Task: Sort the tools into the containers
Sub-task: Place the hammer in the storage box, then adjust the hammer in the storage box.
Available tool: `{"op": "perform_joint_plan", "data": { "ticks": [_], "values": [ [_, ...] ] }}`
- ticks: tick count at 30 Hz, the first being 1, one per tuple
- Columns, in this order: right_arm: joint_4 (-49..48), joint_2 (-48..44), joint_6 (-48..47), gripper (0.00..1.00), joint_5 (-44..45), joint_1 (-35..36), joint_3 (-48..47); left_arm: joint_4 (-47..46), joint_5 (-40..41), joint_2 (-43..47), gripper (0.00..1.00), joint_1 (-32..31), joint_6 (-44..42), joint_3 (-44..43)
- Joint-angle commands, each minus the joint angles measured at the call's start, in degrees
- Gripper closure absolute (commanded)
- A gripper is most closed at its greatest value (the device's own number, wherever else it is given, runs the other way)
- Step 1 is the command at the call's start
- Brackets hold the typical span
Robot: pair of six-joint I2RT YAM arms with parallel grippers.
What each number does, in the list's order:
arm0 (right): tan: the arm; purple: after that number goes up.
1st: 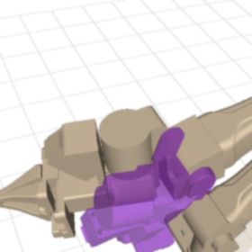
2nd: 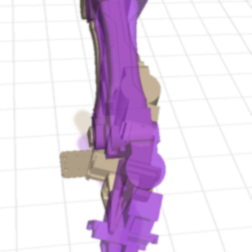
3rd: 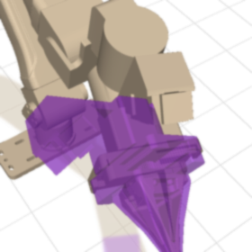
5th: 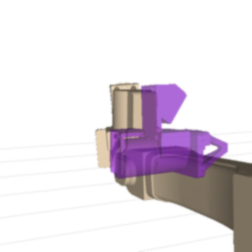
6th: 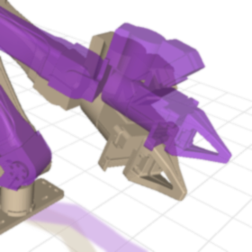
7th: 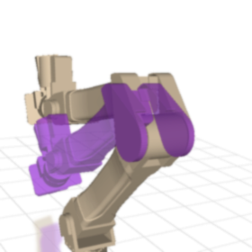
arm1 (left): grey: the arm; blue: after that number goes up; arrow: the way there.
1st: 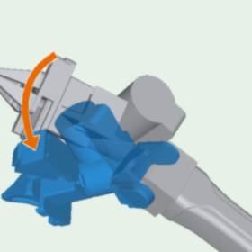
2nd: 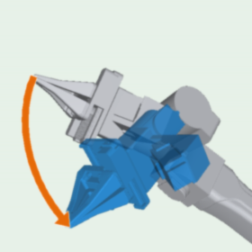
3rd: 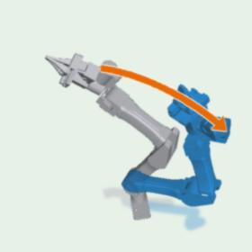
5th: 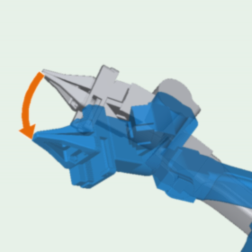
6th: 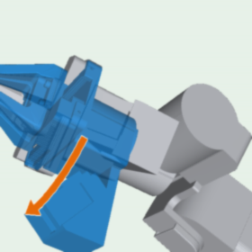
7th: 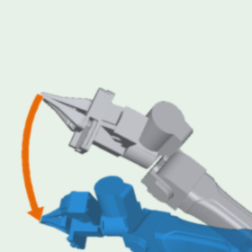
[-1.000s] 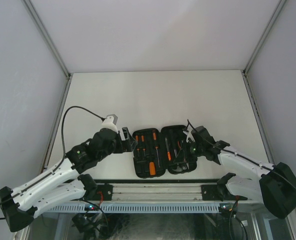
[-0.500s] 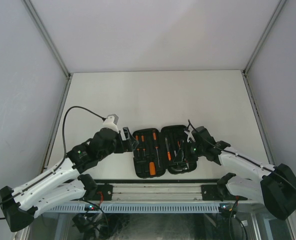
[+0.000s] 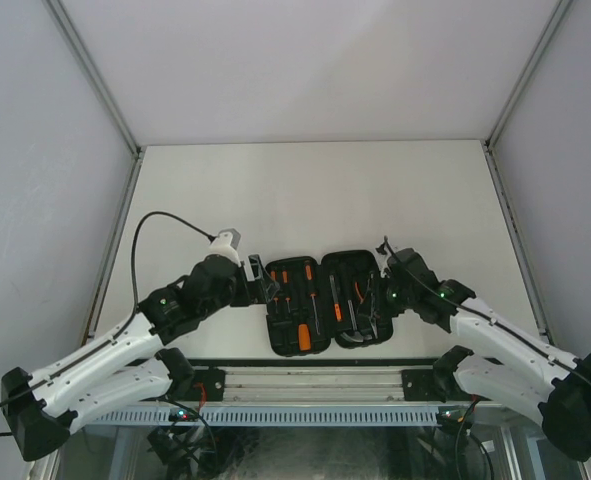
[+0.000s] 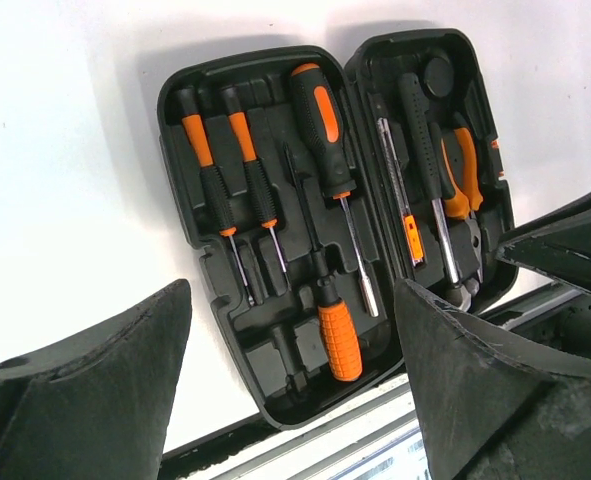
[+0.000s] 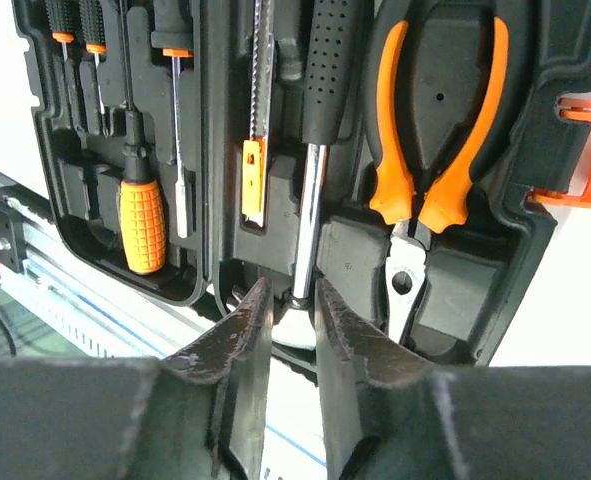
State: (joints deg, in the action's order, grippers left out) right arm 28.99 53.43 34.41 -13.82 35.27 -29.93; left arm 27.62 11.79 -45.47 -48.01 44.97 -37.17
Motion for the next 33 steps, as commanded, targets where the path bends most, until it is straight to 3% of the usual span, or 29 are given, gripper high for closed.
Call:
{"op": "perform_joint_plan", "data": {
  "ticks": [1,8,14,33],
  "values": [
    [0.5,0.3,-0.8,0.82,6.3,4.2,-3.2,-2.3,-0.3,0.1,0.15,0.6,0.6,1.9],
    [-1.8,6.8,1.3,0.94,12.5,9.4,-6.0,-2.5,-0.4,0.2,0.15,0.9,0.7,2.7],
    [-2.8,10.9,2.1,0.98,15.7,10.4,-7.7,-2.8,-0.4,0.2,0.16,1.1,0.8,3.5],
    [-4.4,21.1,1.0,0.98,16.7,9.6,-11.8,-3.3,-1.0,1.2,0.16,1.5,1.2,5.0]
  ]
}}
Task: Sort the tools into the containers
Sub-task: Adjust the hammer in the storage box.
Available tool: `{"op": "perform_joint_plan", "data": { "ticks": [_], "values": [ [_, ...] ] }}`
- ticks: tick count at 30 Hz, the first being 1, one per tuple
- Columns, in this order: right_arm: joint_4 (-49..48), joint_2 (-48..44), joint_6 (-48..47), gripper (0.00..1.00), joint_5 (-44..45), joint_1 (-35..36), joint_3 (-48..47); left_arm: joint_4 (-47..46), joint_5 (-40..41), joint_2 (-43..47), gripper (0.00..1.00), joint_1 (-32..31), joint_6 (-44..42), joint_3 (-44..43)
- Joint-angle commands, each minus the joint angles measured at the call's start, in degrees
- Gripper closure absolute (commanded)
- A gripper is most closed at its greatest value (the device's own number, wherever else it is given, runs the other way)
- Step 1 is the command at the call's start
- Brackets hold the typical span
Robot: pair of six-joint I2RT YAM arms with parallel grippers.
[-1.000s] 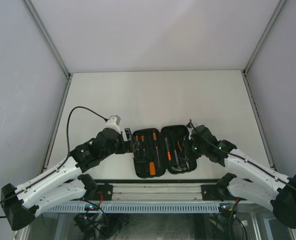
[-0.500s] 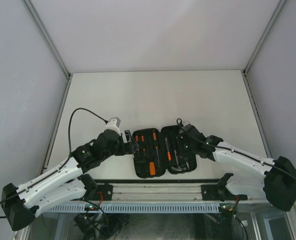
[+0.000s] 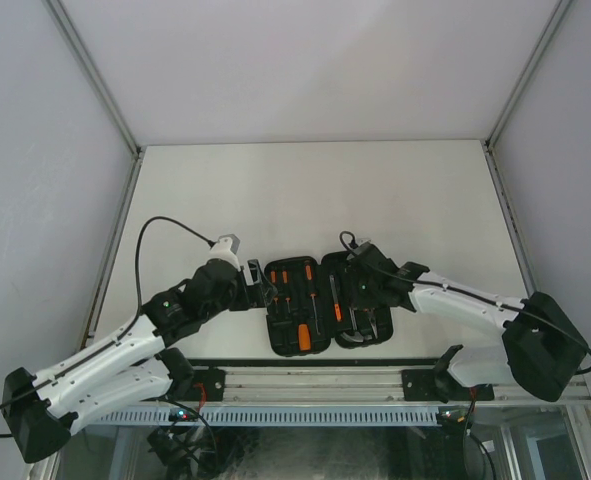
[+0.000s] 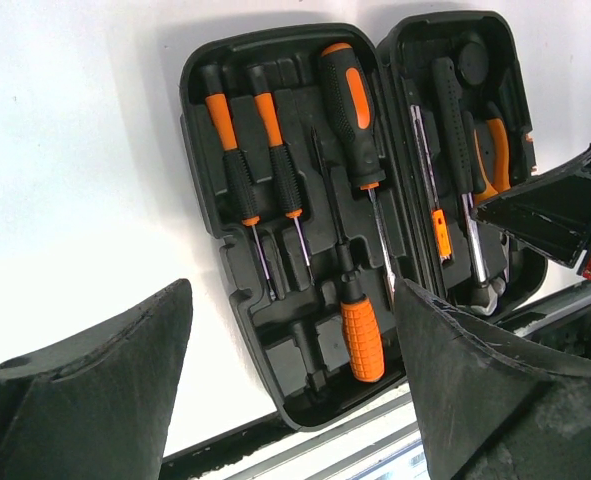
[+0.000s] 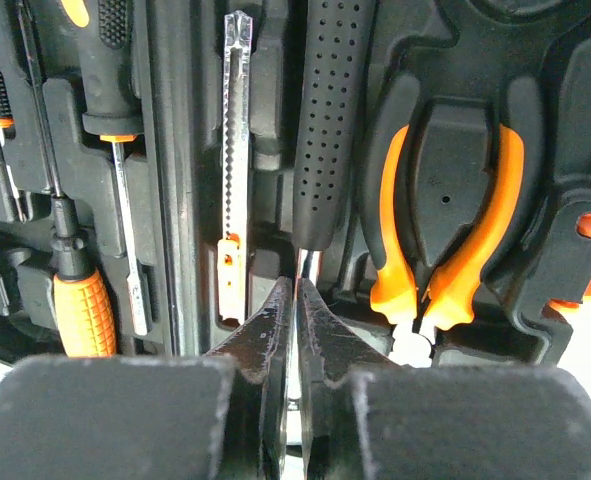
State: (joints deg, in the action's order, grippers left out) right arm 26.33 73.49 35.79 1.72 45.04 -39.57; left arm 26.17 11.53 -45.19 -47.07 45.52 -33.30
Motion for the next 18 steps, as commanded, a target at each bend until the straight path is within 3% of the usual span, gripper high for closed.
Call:
{"op": "perform_joint_plan", "data": {
  "ticks": [1,18],
  "values": [
    [-1.6,1.6,-0.5,0.98,1.2,-0.1,-2.3,-1.9,-0.8,0.9,0.16,0.6,0.6,1.1],
    [6.2,12.0,-0.2,1.00,2.8,2.6,-5.1,-2.3,-1.0,0.8,0.16,0.8,0.6,1.3]
  ]
}}
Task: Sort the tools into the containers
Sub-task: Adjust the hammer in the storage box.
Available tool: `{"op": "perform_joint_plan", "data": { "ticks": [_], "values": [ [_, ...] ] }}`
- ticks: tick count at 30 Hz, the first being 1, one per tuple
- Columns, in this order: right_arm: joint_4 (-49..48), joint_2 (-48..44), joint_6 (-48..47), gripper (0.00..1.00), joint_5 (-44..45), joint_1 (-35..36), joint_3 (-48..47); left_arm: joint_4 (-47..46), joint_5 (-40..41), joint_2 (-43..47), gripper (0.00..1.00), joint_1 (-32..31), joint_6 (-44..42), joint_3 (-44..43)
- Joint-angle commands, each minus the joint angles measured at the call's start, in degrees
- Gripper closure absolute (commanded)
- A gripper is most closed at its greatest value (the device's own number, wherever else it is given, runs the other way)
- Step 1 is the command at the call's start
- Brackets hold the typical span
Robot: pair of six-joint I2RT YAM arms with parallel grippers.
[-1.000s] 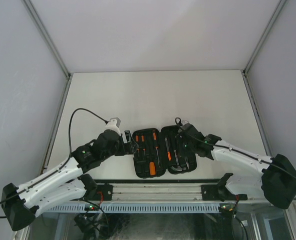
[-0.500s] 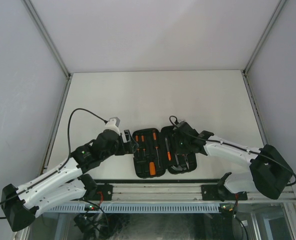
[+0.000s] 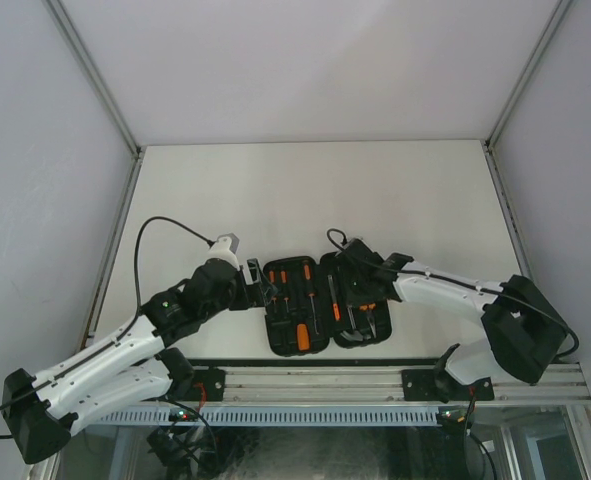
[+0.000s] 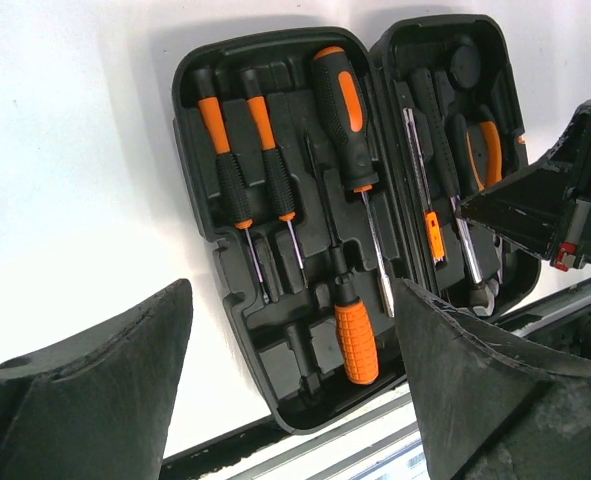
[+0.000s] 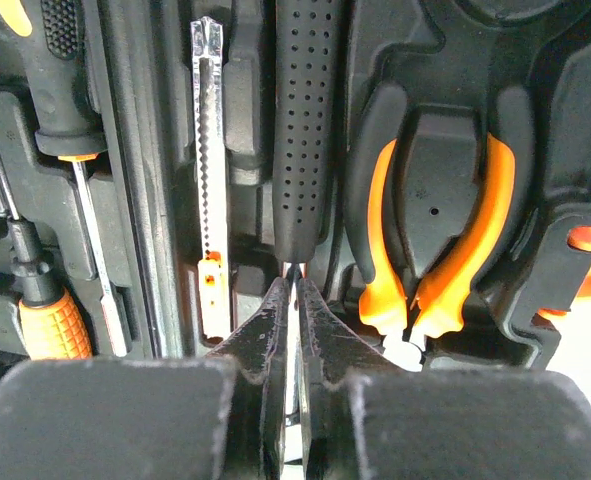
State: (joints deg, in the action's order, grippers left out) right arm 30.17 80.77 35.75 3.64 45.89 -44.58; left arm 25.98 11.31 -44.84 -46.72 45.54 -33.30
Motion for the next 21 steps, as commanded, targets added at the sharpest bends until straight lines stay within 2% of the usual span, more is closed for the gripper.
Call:
{"op": "perform_joint_plan", "data": {
  "ticks": [1,12,15,19,21],
  "values": [
    [3.3,6.0,0.1,1.00,1.3,2.0,-0.5,-2.2,-0.9,0.3,0.16,0.5,0.6,1.3],
    [7.7,18.3,4.9,1.00,6.3,7.8,-1.6,-2.0,-1.0,1.2,0.16,1.1,0.3,2.7],
    [7.6,16.1,5.4,1.00,7.1,8.2,-1.6,-1.1,-0.7,2.0,0.16,1.8,-0.1,3.0],
    [7.9,8.1,4.1,1.00,8.3,7.8,-2.7,0.6,-0.4,2.8,0.15,3.5,-1.2,2.8],
    [7.5,3.6,2.4,0.96,8.2,7.7,-3.8,0.8,-0.8,3.1,0.15,4.7,-1.5,3.2]
  ]
}}
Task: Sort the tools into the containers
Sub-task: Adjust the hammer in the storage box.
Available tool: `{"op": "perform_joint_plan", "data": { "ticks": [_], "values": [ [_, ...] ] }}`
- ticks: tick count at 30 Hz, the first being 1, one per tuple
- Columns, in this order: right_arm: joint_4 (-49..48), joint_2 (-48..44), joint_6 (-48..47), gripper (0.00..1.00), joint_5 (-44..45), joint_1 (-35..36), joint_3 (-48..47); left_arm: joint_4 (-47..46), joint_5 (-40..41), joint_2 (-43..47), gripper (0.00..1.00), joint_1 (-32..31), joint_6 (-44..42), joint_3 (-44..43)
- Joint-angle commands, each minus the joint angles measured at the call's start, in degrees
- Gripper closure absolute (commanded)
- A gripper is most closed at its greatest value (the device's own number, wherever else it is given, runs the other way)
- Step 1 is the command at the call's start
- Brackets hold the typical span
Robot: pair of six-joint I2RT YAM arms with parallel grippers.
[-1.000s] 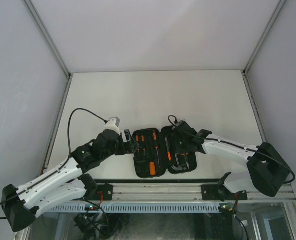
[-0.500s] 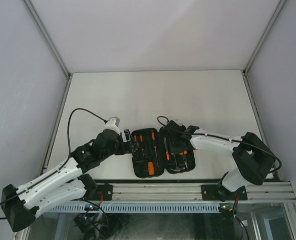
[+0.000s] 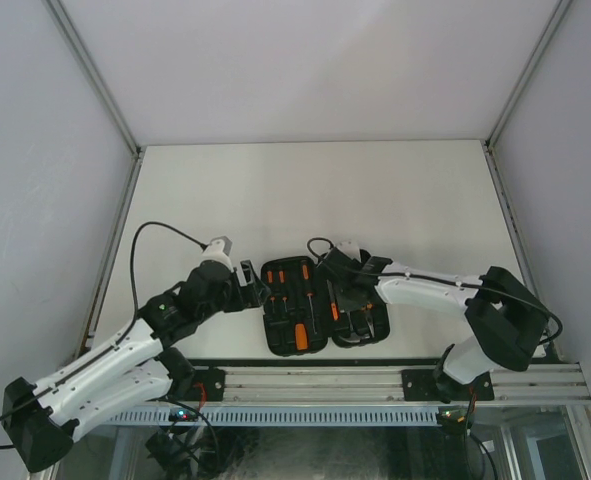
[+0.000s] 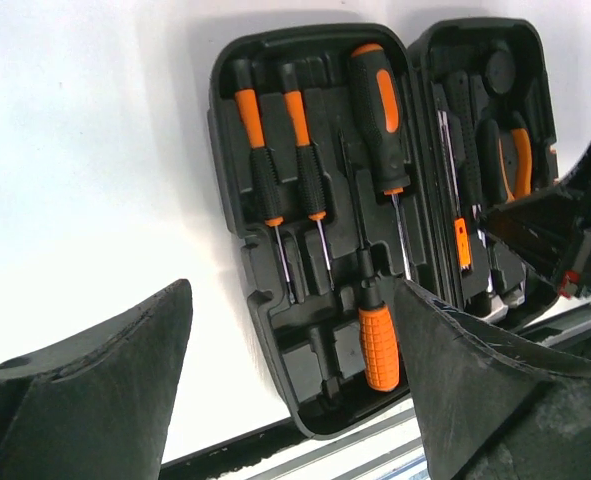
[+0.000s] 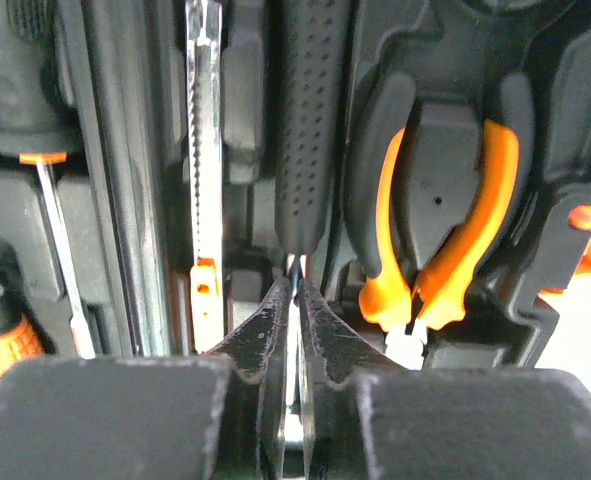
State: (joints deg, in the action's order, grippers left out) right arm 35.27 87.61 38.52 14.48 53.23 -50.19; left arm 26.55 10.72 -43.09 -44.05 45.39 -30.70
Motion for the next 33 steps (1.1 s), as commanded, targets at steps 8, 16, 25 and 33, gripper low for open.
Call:
{"op": "perform_joint_plan", "data": {
  "ticks": [8,16,25,33],
  "values": [
    [-3.6,-19.7,-6.0,0.71,-4.2,-1.3,0.6,-2.3,-3.9,2.0,0.15,4.6,-0.9,3.0],
    [-2.1,-33.2,-2.7,0.53,-4.6,-11.4,8.8,-7.6,-7.5,-0.6,0.16,4.8,0.7,7.7],
    [-3.1,-39.4,-2.0,0.50,-14.5,-25.6,17.7,-17.3,-11.7,-6.3,0.16,4.8,2.1,11.5],
    [-10.5,-34.9,-2.9,0.50,-24.9,-31.4,22.3,-26.5,-13.9,-12.3,0.16,4.9,3.4,14.0]
  ]
}}
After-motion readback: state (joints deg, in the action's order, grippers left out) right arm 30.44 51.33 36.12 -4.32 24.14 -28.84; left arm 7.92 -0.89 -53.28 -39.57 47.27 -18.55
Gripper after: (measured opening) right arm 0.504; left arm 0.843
